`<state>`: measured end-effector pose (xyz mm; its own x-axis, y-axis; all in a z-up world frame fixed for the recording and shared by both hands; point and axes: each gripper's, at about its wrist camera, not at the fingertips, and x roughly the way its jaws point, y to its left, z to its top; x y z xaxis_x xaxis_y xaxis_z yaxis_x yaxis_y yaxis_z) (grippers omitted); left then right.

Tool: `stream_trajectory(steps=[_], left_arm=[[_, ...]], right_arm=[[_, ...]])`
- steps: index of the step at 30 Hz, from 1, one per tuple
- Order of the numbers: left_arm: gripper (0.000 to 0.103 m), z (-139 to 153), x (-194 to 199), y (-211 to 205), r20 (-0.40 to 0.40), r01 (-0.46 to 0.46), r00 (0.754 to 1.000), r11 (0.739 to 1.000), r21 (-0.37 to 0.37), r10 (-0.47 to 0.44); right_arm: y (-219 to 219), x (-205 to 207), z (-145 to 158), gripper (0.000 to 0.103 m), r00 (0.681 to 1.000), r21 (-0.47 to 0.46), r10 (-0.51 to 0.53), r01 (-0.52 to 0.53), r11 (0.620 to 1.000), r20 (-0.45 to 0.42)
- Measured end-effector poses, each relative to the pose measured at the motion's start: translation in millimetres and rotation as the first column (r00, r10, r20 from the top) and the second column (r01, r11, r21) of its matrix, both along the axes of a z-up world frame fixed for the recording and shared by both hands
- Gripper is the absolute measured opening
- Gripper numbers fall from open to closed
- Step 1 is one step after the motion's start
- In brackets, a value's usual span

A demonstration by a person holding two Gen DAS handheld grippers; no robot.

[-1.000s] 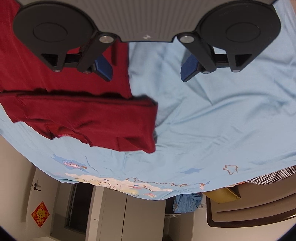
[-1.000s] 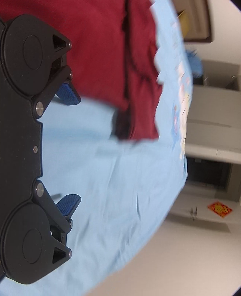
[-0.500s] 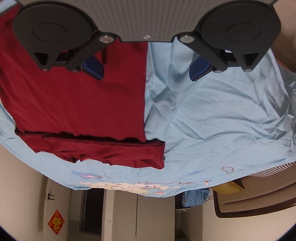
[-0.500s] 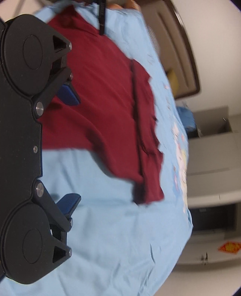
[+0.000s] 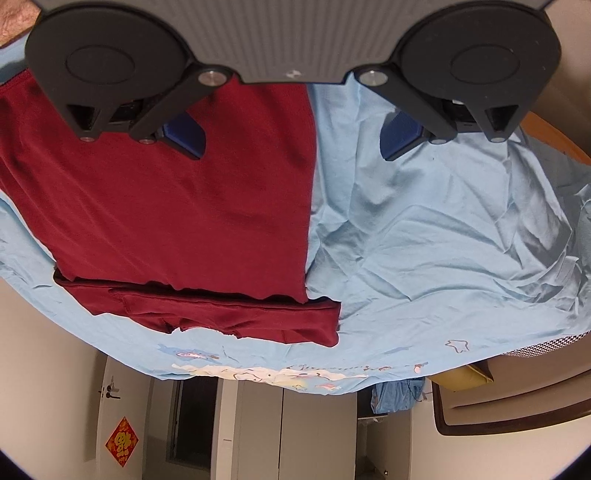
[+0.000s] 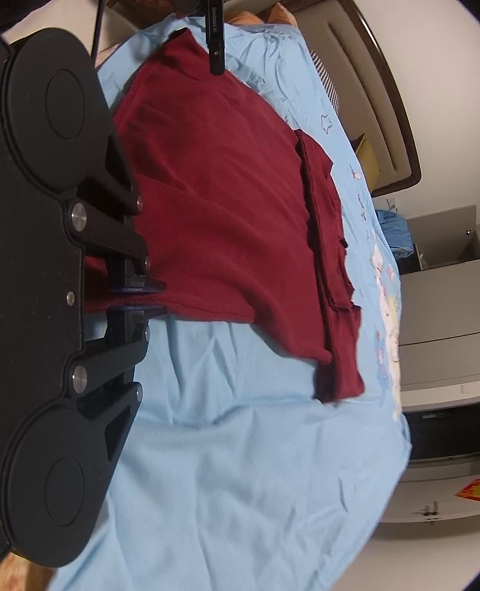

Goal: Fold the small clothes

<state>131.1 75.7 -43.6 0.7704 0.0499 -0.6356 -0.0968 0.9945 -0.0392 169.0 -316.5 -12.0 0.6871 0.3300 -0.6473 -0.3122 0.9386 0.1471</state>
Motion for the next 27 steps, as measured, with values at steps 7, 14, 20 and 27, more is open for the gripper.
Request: stream_trajectory(steps=[7,14,20,27], left_arm=[[0.103,2.8,-22.2,-14.2,0.023,0.096,0.995,0.992,0.078,-0.098],[0.103,4.0,-39.0,-39.5,0.041,0.204,0.976,0.965,0.165,-0.213],[0.103,0.4,-42.9,-67.1,0.044,0.276,0.956,0.94,0.202,-0.29],[0.103,-6.5,-40.0,-92.2,0.014,0.345,0.935,0.919,0.193,-0.354]], right_arm=[[-8.0,-20.0,6.8,0.011,0.999,-0.021,0.012,-0.011,1.0,0.037],[14.7,-32.7,21.5,0.069,0.979,-0.149,0.151,-0.13,0.98,0.134],[51.8,-43.6,15.7,0.079,0.928,-0.313,0.353,-0.302,0.9,0.121],[86.8,-55.3,-5.7,0.07,0.854,-0.464,0.517,-0.435,0.771,0.059]])
